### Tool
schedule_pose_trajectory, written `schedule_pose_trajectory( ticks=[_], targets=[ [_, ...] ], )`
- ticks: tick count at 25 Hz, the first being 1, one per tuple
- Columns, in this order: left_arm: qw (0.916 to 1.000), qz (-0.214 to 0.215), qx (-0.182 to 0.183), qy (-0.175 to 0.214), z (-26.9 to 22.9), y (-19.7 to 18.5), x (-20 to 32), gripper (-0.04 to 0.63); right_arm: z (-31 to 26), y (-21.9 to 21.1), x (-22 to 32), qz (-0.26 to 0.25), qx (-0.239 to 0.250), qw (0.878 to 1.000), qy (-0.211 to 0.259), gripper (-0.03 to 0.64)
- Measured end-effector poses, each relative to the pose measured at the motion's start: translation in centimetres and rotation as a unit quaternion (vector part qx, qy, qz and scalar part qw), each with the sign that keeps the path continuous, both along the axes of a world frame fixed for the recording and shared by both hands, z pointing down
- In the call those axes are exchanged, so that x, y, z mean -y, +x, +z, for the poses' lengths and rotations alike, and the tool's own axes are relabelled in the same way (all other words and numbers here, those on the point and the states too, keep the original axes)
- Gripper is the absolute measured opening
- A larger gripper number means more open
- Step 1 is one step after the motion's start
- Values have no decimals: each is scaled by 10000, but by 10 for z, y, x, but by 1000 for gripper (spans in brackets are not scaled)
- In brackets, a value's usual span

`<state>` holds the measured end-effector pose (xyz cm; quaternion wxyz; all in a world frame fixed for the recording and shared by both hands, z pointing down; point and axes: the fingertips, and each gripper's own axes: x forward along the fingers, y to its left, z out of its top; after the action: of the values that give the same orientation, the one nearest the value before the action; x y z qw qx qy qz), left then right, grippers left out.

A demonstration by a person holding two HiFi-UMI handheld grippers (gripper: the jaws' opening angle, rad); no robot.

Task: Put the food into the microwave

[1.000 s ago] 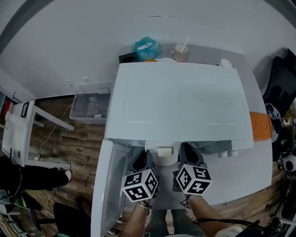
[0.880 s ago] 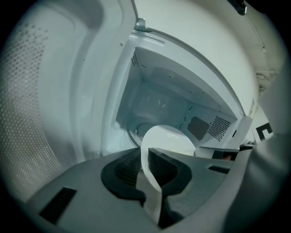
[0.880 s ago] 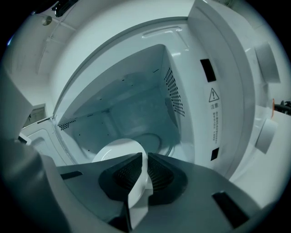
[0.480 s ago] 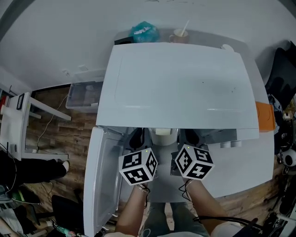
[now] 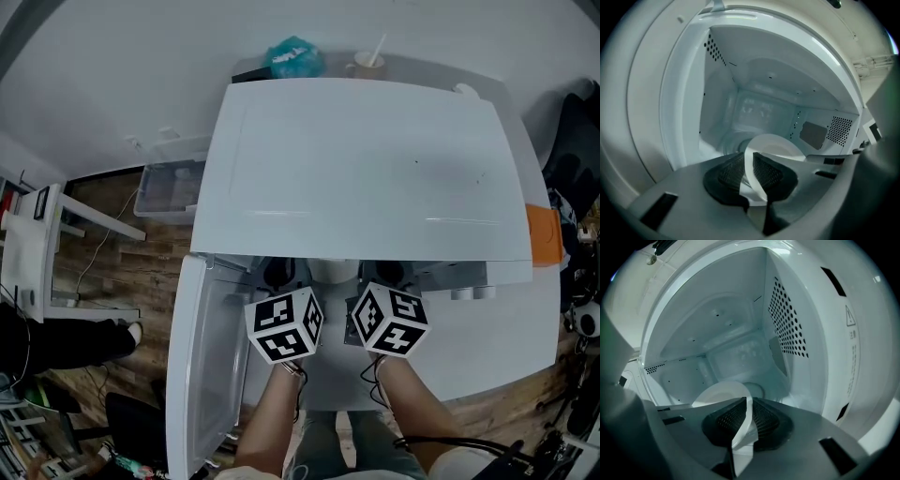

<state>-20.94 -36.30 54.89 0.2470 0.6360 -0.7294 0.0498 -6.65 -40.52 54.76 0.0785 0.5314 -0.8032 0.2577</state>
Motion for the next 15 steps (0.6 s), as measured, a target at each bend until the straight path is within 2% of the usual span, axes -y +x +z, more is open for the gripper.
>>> schedule_pose_trajectory(
  ticks=[15],
  targets=[
    [9997,-3,188,-128,10,-2,14,51,5,-5,11,26,-150,9998,-122,51]
  ],
)
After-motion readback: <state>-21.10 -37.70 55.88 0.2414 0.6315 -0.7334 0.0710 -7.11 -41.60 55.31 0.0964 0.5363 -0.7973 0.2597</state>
